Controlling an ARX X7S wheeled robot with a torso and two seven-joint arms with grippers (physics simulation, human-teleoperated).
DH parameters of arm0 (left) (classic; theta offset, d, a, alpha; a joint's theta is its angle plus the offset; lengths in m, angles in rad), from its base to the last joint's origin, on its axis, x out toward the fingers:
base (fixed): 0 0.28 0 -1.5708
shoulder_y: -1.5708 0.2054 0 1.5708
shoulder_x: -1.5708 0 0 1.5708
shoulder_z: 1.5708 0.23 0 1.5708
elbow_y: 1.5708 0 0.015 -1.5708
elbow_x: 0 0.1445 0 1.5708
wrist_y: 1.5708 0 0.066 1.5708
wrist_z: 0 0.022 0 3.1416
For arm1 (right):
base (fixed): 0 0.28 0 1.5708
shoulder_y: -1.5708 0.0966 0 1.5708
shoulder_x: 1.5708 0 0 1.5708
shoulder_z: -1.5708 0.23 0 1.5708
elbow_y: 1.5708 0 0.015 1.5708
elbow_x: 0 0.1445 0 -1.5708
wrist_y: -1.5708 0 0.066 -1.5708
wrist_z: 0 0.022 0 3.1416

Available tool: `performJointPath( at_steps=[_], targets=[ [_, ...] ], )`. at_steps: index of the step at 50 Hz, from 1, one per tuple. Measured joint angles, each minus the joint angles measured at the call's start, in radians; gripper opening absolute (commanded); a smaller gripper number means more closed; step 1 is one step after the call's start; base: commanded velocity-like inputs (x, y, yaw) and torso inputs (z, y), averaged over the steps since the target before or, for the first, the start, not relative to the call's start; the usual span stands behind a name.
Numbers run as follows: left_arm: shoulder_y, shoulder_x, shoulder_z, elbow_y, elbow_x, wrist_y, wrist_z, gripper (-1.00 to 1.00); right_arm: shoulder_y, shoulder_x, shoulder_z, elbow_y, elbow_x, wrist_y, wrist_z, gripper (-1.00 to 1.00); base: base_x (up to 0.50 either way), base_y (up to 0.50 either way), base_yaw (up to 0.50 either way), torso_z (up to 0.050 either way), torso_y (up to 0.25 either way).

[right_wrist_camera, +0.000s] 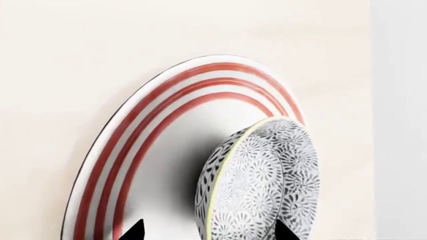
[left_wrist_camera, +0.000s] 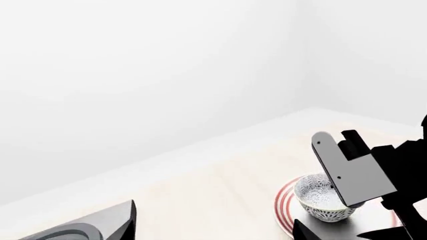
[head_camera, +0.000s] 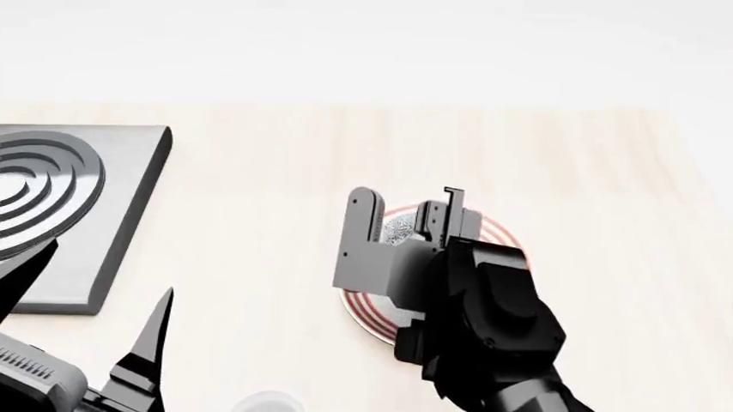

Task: Pick the akita bowl between the plate and the ramekin and place it on the plate.

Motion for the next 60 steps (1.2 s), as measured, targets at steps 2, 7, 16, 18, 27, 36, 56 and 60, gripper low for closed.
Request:
performJointPath(
  at_steps=[2,7,16,18,27,36,56,60],
  targets=[
    [0.000,0.000,0.000,0.001,-0.001,-0.001,-0.001,1.00,-0.008,0.010,-0.001,-0.035,-0.002,0.017,-0.011,1.00,0.00,0.00,0.00,0.000,0.000],
    [-0.001,-0.002,0.000,0.005,-0.002,-0.006,-0.004,1.00,-0.043,0.056,0.000,-0.194,-0.018,0.094,-0.072,1.00,0.00,0.00,0.00,0.000,0.000],
    [0.003,-0.010,0.000,0.038,-0.006,-0.023,-0.017,1.00,-0.129,0.190,0.005,-0.636,-0.081,0.289,-0.264,1.00,0.00,0.00,0.00,0.000,0.000],
    [0.004,-0.012,0.000,0.044,-0.007,-0.026,-0.020,1.00,-0.144,0.215,0.006,-0.715,-0.093,0.322,-0.299,1.00,0.00,0.00,0.00,0.000,0.000],
    [-0.001,-0.024,-0.018,0.094,-0.015,-0.050,-0.043,1.00,-0.242,0.348,0.041,-1.161,-0.162,0.471,-0.446,1.00,0.00,0.00,0.00,0.000,0.000],
    [0.012,-0.033,-0.062,0.119,-0.020,-0.036,-0.065,1.00,-0.354,0.447,0.134,-1.525,-0.198,0.567,-0.478,1.00,0.00,0.00,0.00,0.000,0.000],
    [0.117,-0.004,-0.308,0.215,-0.098,0.105,-0.136,1.00,-0.764,0.166,0.832,-2.065,0.012,0.435,-0.318,1.00,0.00,0.00,0.00,0.000,0.000],
    [0.157,0.029,-0.361,0.221,-0.077,0.185,-0.147,1.00,-0.857,0.092,0.990,-2.105,0.166,0.362,-0.254,1.00,0.00,0.00,0.00,0.000,0.000]
  ],
)
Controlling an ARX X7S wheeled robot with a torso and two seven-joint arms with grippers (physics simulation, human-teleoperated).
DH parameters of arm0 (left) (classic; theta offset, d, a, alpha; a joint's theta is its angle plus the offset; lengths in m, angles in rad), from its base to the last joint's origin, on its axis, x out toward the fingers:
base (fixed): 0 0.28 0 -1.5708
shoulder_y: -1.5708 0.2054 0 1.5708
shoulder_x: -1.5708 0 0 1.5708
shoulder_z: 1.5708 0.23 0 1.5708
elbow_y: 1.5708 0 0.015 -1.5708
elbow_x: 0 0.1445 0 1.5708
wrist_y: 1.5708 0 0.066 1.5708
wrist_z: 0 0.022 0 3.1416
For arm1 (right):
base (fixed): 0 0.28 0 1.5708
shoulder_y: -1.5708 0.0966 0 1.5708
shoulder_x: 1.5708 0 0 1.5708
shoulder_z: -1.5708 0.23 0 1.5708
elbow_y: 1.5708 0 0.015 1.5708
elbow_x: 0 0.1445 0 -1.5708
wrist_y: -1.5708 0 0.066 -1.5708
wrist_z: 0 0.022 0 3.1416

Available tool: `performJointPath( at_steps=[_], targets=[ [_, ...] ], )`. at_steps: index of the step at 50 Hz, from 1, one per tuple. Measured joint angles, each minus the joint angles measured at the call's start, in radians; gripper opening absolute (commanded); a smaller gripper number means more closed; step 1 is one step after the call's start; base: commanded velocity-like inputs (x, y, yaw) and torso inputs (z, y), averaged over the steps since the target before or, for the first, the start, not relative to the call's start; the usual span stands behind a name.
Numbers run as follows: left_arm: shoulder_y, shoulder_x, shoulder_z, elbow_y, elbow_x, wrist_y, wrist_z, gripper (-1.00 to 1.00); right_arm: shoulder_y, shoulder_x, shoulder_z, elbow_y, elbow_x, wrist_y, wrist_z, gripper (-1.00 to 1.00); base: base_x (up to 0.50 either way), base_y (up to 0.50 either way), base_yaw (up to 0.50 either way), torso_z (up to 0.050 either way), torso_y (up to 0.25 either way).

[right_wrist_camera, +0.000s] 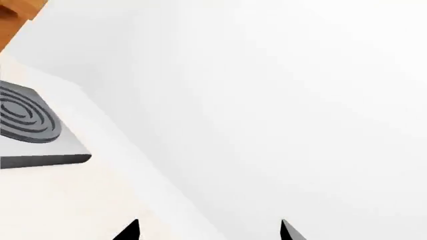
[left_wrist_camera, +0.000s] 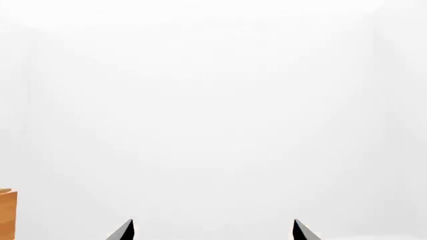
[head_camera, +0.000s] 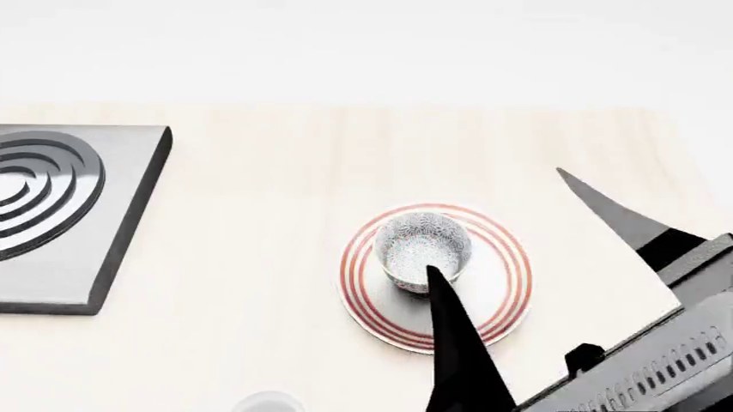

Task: Pick the akita bowl between the plate and the ramekin and place it on the plate.

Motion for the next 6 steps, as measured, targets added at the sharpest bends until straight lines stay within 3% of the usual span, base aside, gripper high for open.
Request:
performJointPath(
  at_steps=[3,6],
  targets=[
    [0.021,0.024,-0.039,0.002,0.000,0.048,-0.013,1.00,-0.115,0.004,0.073,-0.021,0.154,-0.087,0.100,1.00,0.00,0.00,0.00,0.000,0.000],
    [0.036,0.053,-0.076,0.005,0.008,0.105,-0.025,1.00,-0.300,0.123,0.097,-0.036,0.349,-0.232,0.290,1.00,0.00,0.00,0.00,0.000,0.000]
  ],
)
